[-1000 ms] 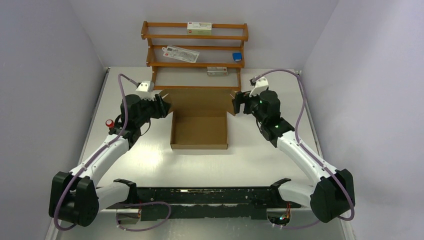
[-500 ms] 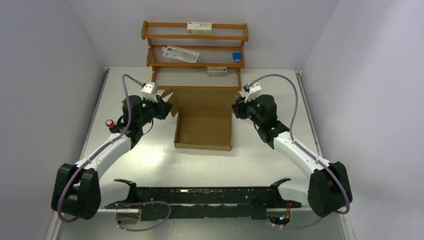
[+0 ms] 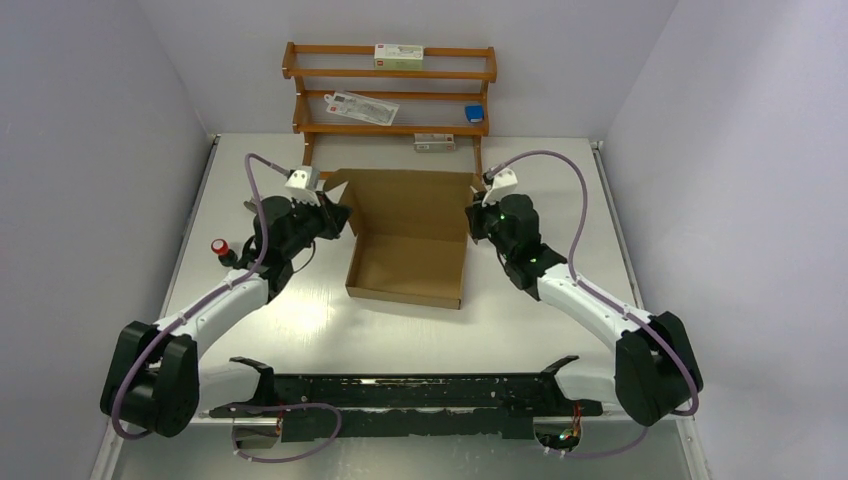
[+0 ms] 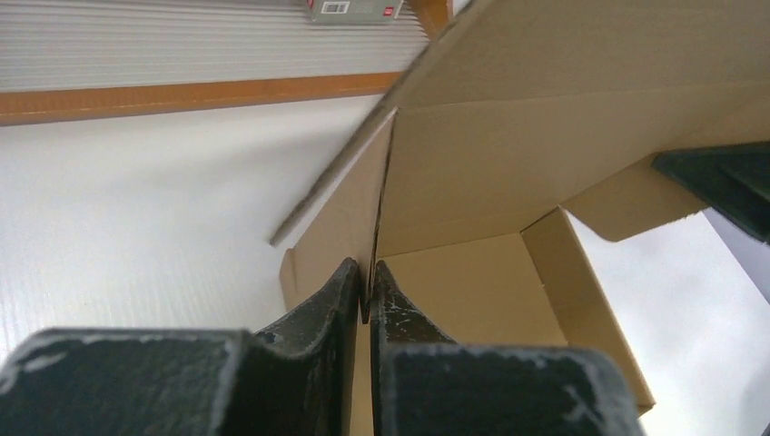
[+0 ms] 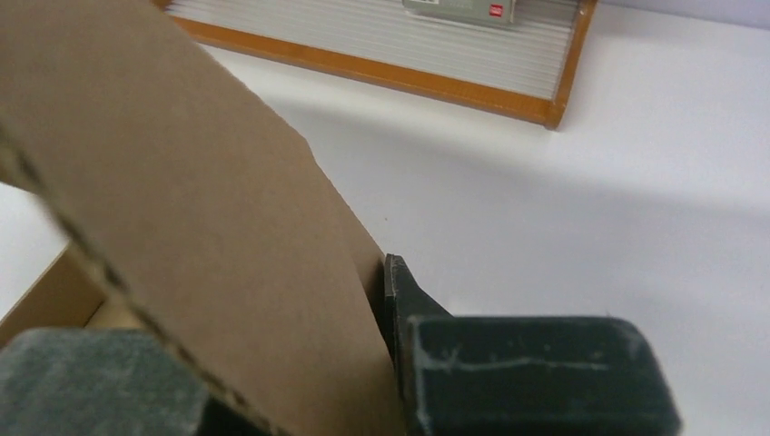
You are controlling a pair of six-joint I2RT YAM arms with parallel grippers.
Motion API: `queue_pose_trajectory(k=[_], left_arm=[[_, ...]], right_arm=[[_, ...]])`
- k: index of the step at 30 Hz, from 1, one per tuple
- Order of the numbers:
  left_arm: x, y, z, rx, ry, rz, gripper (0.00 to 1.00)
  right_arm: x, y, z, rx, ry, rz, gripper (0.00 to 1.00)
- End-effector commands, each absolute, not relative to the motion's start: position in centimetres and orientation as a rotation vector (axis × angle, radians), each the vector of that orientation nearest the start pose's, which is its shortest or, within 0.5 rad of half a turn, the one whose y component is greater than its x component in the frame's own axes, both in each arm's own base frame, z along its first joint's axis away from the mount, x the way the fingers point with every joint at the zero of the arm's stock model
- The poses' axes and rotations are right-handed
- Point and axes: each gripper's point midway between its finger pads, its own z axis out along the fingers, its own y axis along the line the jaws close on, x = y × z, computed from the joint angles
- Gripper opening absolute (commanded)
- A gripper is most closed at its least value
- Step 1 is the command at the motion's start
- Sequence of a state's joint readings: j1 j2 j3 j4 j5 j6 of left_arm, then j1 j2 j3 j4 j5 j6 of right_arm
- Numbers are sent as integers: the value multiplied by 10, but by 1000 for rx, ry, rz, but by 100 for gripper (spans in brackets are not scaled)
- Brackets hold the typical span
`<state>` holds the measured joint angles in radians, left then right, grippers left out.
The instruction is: Fold the paper box
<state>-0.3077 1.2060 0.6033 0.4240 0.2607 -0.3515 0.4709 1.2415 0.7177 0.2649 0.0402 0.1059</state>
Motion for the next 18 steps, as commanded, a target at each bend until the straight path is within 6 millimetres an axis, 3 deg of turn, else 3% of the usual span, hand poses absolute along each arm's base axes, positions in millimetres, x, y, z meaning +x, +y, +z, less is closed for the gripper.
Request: queue_pose_trajectory(k=[1, 8, 18], left_arm=[[357, -192, 202, 69, 1788, -709, 8], [361, -203, 203, -29, 1835, -655, 6], [367, -223, 199, -94, 1844, -735, 6]], right_arm=[[370, 194, 197, -183, 1802, 325, 14], [388, 193, 193, 19, 1817, 236, 13], [407, 200, 187, 226, 1862, 163, 12]])
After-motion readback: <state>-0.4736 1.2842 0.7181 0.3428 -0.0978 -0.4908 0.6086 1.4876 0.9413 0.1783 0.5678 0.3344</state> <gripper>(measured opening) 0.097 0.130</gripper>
